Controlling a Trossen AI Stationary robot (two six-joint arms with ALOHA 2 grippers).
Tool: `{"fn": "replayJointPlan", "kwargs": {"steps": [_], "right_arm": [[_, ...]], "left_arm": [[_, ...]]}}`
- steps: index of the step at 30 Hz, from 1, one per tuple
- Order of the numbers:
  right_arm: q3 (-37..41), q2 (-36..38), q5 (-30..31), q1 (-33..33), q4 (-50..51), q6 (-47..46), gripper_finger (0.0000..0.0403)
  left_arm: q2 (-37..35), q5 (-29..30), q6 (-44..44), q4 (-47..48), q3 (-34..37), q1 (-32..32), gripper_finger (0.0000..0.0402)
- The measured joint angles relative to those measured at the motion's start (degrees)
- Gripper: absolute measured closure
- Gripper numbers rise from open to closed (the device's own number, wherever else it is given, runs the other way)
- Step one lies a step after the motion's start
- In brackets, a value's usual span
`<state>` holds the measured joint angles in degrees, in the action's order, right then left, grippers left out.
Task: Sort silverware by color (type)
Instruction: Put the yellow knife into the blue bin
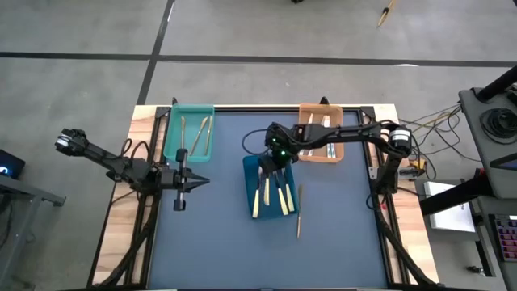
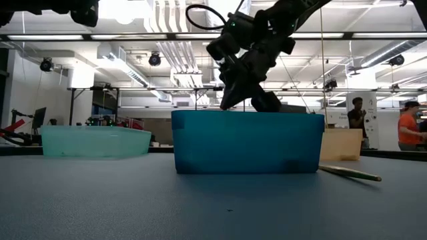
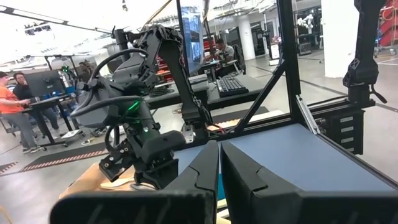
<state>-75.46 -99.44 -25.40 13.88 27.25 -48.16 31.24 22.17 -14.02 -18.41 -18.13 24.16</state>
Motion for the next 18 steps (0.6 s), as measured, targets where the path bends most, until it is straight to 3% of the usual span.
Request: {"fn": "replayJointPlan", "kwargs": {"steps": [18], "right_arm": [[0.0,0.0,5.0,-1.3,0.0,2.1,0.0381]], "left_arm": [[0.0,0.0,0.4,0.0,0.0,0.0,0.0401]]}}
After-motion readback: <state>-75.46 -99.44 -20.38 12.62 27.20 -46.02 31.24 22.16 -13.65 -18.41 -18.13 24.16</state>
